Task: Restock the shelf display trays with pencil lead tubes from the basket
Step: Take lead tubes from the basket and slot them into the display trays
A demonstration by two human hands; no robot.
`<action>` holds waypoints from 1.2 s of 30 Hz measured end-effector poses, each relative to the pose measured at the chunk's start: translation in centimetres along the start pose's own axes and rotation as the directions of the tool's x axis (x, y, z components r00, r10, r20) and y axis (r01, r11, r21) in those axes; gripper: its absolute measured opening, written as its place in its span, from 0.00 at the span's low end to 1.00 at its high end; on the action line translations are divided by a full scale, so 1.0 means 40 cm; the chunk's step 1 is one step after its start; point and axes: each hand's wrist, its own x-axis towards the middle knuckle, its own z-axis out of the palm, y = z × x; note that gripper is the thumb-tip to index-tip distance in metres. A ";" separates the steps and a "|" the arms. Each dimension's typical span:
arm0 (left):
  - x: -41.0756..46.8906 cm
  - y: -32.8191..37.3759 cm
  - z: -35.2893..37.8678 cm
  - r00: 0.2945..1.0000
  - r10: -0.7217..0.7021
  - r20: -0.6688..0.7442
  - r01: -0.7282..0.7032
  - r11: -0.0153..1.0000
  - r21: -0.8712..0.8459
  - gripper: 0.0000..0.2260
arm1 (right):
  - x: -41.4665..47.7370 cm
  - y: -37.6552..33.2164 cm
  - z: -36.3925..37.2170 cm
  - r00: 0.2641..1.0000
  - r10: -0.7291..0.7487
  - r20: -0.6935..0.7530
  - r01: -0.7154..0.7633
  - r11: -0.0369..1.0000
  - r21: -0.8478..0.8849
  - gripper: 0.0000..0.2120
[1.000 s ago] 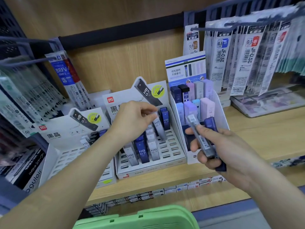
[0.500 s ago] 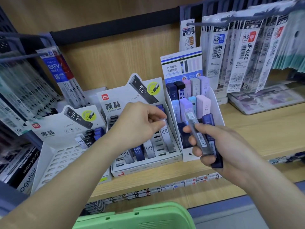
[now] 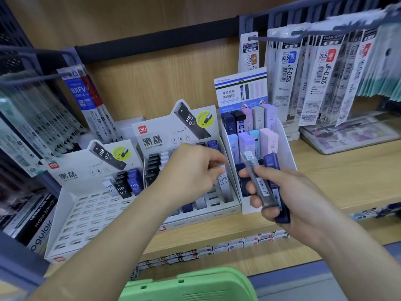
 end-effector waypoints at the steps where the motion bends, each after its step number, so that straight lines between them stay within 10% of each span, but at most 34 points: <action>1: -0.001 0.001 0.004 1.000 -0.013 -0.008 0.013 1.000 -0.016 0.08 | 0.000 0.000 0.000 1.000 -0.001 0.000 0.001 1.000 0.002 0.12; 12: -0.028 0.002 0.031 0.995 0.077 -0.061 -0.072 0.995 0.074 0.08 | -0.008 0.011 0.012 0.996 -0.069 0.054 0.071 0.997 -0.031 0.12; 15: -0.035 0.006 0.012 0.997 -0.031 -0.077 0.018 0.988 -0.154 0.09 | -0.012 0.009 0.015 0.991 -0.096 0.092 0.101 0.994 -0.045 0.12; 18: -0.037 0.015 -0.017 0.993 -0.117 0.031 0.110 0.774 -0.623 0.10 | -0.015 0.007 0.019 0.986 -0.115 0.120 0.123 0.991 -0.060 0.16; 24: -0.041 0.002 -0.039 0.989 -0.057 0.139 0.148 0.536 -0.831 0.15 | -0.024 0.002 0.025 0.978 -0.106 0.182 0.106 0.994 0.011 0.12; 36: -0.023 -0.029 -0.092 0.864 -0.393 -0.315 -0.008 0.615 -0.789 0.03 | -0.005 -0.017 -0.002 0.993 -0.066 0.095 0.046 0.979 0.199 0.20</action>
